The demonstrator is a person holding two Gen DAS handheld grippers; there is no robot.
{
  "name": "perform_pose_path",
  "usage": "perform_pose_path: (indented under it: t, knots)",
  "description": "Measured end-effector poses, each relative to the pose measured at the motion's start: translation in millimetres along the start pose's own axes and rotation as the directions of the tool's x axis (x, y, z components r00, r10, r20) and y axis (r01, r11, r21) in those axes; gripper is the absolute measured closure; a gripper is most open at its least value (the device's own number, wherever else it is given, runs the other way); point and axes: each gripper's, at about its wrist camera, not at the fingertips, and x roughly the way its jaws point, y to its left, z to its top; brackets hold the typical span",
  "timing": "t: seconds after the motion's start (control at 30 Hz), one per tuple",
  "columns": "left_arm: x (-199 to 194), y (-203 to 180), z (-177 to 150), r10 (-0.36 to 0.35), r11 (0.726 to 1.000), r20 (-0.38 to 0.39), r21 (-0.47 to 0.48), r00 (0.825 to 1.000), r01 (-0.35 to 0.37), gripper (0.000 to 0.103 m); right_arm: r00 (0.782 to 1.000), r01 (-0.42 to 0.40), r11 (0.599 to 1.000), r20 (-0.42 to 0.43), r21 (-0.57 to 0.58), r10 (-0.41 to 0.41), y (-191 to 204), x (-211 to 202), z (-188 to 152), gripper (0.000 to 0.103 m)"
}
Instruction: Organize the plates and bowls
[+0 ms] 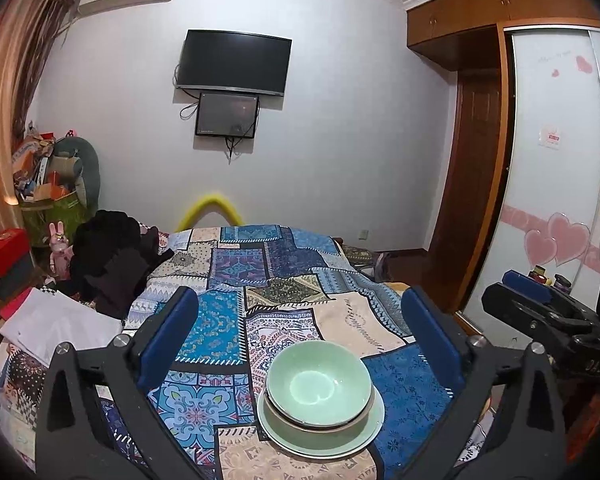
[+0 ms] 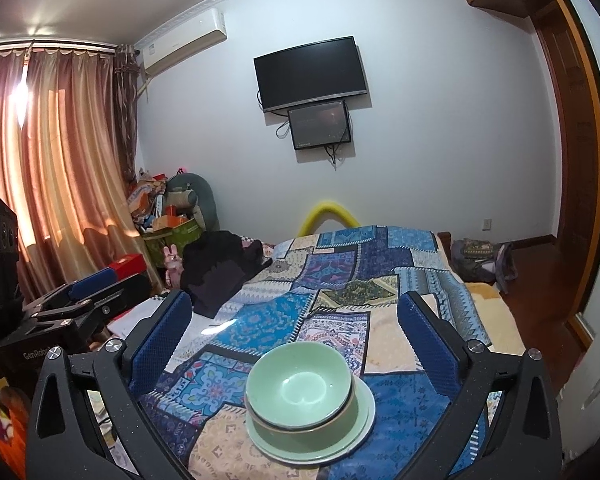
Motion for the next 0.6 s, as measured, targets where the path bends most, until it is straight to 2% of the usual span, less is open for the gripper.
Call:
perform_pose_path:
  t: [0.6]
  knots:
    - [1.8,-5.3,-3.9,-0.003,1.000,-0.003,0.017,1.000,0.003,0.000,1.000,-0.008,1.000,-0.011,-0.006,0.007,1.3,-2.3,-1.6,0.001]
